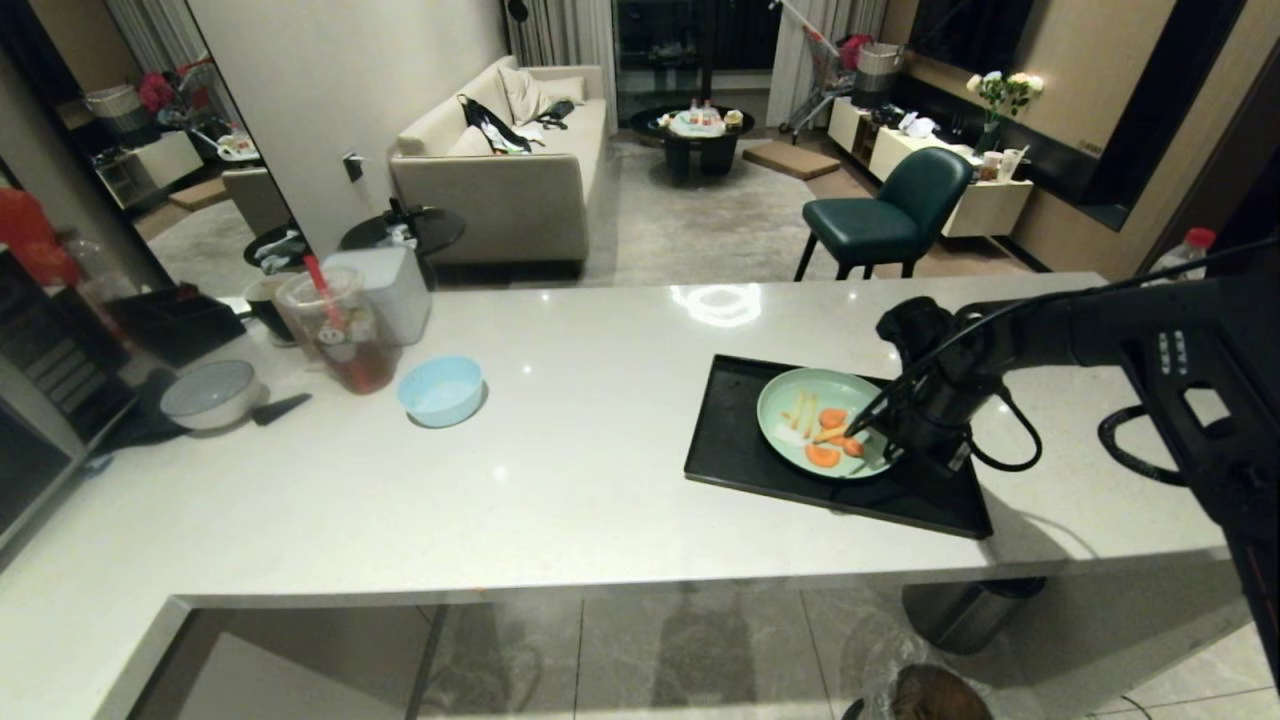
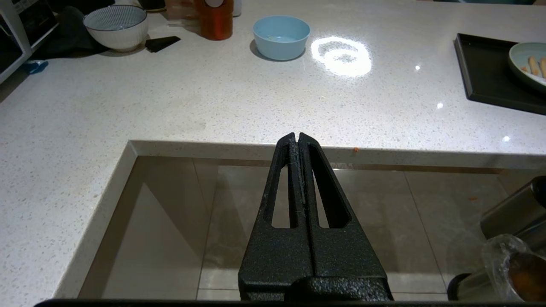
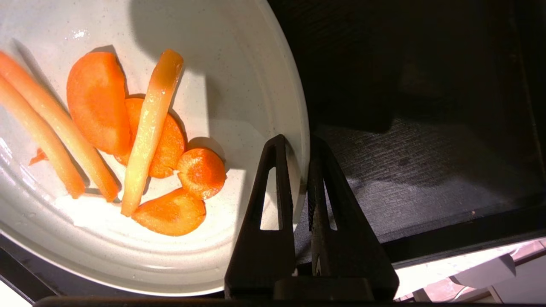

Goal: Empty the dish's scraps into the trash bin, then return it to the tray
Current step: Pick up the plate with leftover food

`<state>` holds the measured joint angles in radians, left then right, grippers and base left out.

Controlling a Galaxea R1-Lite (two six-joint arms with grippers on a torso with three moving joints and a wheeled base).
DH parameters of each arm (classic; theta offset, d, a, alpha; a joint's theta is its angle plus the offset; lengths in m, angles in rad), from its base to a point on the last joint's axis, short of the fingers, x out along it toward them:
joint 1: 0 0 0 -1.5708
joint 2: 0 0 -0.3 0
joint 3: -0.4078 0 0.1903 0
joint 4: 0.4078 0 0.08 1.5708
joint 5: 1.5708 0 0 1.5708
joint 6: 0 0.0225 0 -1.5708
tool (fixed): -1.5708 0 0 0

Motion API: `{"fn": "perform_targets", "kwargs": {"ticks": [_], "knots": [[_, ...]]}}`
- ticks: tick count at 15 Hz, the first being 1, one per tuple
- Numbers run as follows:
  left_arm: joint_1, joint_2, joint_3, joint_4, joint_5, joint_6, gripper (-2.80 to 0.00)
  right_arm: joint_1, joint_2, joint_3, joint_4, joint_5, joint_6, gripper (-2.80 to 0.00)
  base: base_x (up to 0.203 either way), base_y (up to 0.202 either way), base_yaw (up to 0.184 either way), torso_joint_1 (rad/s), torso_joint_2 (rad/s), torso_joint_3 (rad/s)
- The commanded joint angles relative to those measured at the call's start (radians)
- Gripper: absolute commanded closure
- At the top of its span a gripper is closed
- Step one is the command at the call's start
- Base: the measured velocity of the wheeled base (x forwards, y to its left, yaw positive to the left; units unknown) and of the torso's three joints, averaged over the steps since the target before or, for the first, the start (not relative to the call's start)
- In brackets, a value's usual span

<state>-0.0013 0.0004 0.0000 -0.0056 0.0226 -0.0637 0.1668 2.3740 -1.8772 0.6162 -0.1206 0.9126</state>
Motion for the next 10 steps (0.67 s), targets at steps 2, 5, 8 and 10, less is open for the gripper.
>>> {"fn": "perform_targets", "kwargs": {"ticks": [2, 5, 8, 10], "knots": [[0.001, 0.001, 0.000, -0.001, 0.000, -0.001, 0.00, 0.000, -0.031, 0.018, 0.005, -0.001, 0.006, 0.00, 0.000, 0.000, 0.000, 0.000, 0.00, 0.000], [0.000, 0.001, 0.000, -0.001, 0.000, -0.001, 0.00, 0.006, -0.064, 0.040, 0.005, -0.001, 0.006, 0.00, 0.000, 0.000, 0.000, 0.000, 0.00, 0.000], [0.000, 0.001, 0.000, -0.001, 0.000, -0.001, 0.00, 0.022, -0.116, 0.099, -0.005, 0.001, 0.006, 0.00, 0.000, 0.000, 0.000, 0.000, 0.00, 0.000], [0.001, 0.001, 0.000, -0.001, 0.000, -0.001, 0.00, 0.035, -0.148, 0.142, -0.008, 0.001, 0.005, 0.00, 0.000, 0.000, 0.000, 0.000, 0.00, 0.000]]}}
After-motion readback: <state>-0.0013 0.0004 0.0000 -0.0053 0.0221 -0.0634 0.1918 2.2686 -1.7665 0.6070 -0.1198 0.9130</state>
